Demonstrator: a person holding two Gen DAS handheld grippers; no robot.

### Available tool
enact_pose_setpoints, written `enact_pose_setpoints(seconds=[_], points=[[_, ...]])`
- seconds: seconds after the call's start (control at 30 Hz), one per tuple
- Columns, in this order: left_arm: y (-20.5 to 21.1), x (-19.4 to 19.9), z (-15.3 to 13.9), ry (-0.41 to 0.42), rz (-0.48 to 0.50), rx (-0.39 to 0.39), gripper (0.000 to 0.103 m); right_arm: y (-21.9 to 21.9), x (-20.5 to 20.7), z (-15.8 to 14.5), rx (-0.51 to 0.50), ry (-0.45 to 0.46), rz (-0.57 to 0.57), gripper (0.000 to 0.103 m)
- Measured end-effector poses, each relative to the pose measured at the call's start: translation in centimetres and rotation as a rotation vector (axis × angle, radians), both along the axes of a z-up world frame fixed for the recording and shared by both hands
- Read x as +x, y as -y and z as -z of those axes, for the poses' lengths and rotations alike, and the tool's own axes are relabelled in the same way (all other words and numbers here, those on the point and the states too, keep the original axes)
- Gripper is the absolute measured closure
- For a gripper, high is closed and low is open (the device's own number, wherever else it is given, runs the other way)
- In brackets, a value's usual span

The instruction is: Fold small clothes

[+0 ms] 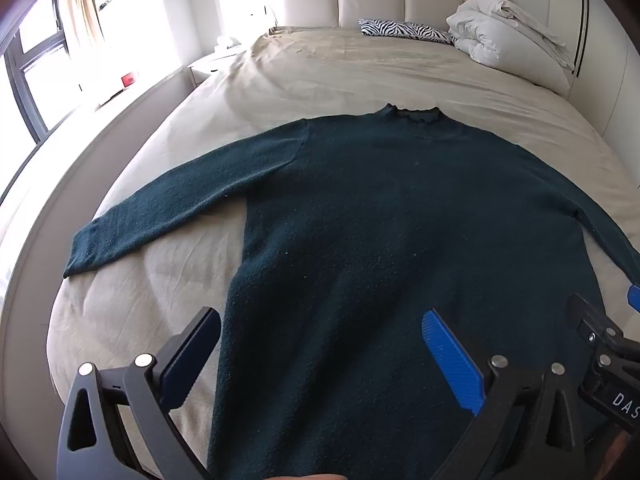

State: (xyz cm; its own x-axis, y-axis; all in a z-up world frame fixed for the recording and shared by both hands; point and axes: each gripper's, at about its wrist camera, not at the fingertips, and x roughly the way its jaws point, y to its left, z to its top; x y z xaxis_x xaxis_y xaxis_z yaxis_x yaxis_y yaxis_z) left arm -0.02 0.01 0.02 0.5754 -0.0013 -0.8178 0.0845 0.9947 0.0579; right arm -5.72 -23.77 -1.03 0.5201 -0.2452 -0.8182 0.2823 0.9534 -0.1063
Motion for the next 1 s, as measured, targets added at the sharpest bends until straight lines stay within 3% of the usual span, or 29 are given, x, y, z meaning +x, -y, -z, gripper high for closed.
enact_pose_setpoints(seconds=[1.0], points=[[-0.2, 0.0, 0.4, -0.012, -0.002, 0.015, 0.0, -0.1, 0.3, 1.1, 0.015, -0.032, 0.004, 0.0]])
